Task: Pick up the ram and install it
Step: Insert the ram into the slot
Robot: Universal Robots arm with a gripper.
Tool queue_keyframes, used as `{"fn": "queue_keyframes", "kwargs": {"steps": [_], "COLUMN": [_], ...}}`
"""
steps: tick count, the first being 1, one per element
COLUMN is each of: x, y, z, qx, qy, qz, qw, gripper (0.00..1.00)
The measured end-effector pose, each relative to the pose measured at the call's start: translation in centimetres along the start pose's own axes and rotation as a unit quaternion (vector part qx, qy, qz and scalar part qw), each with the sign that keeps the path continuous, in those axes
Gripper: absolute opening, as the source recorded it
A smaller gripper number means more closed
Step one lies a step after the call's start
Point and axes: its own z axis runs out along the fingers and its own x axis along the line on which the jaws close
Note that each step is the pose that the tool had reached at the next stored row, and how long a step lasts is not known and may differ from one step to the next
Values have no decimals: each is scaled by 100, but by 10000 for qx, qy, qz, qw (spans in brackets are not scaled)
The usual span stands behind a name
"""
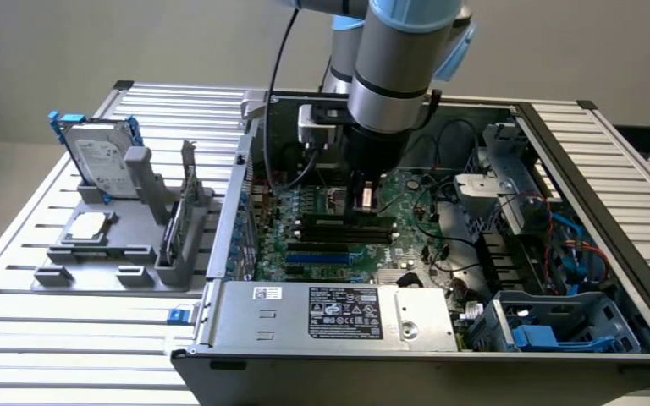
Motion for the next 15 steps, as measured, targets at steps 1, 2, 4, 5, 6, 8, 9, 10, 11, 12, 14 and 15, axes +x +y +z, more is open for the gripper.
{"fn": "queue_keyframes", "kwargs": {"steps": [1,2,4,5,6,8,9,10,11,12,14,15], "x": [0,0,0,0,0,0,0,1,3,4,5,8], "y": [-3,-4,-9,-10,-10,-10,-10,-10,-11,-12,-12,-11], "z": [12,16,15,15,15,15,15,16,19,22,24,25], "qx": [-14,-25,-29,-30,-30,-30,-30,-27,-15,-2,28,28], "qy": [0,1,2,2,1,1,1,-2,-9,-13,-15,-15], "qz": [0,1,0,1,1,1,1,0,-4,-7,-14,-16], "qw": [10000,10000,10000,10000,10000,10000,10000,10000,10000,10000,10000,10000], "gripper": [14,14,14,14,14,14,14,14,14,14,14,14]}}
